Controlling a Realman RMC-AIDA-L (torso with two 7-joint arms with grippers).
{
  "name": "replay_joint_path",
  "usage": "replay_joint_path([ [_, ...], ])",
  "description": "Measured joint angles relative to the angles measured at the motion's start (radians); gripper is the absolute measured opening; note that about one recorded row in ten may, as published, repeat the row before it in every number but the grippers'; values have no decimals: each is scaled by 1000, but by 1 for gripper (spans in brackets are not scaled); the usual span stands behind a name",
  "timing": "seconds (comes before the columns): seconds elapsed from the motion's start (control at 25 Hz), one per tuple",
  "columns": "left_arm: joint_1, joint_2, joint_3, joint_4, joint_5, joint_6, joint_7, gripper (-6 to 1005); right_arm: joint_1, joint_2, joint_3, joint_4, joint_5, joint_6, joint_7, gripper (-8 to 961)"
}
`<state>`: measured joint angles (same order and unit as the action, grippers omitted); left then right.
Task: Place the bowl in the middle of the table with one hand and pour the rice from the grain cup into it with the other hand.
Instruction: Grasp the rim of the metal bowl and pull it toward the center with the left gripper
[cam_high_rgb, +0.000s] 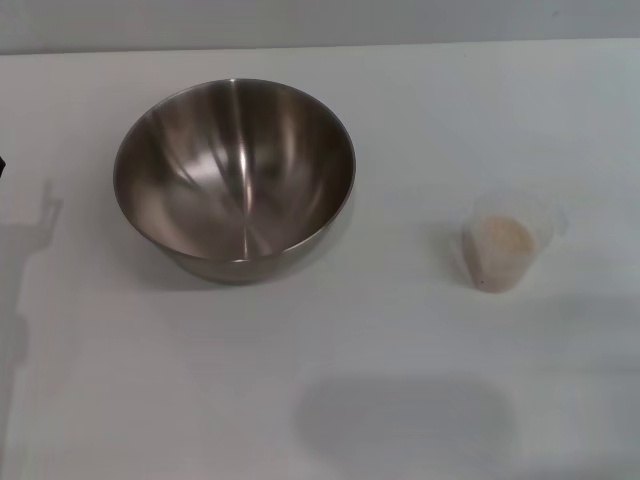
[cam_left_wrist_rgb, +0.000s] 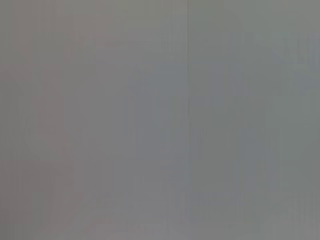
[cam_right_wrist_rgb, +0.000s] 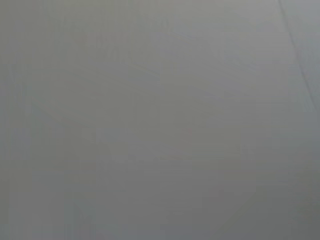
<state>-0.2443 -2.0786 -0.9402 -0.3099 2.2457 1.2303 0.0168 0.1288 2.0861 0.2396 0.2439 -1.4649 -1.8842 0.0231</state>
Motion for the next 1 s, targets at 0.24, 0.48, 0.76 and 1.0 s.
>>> replay_joint_path([
  [0.24, -3, 0, 0, 0, 0, 2, 0, 833, 2, 2, 0, -2, -2, 3, 0, 752],
  [0.48, -1, 4, 19, -27, 5, 28, 1, 834, 2, 2, 0, -3, 1, 3, 0, 752],
  [0.76, -24, 33, 9, -132, 5, 2, 29, 834, 1, 2, -1, 0, -3, -1, 0, 753],
  [1.0, -26, 113, -62, -383, 67, -245, 129, 834, -7, 2, -2, 2, -4, -6, 0, 752],
])
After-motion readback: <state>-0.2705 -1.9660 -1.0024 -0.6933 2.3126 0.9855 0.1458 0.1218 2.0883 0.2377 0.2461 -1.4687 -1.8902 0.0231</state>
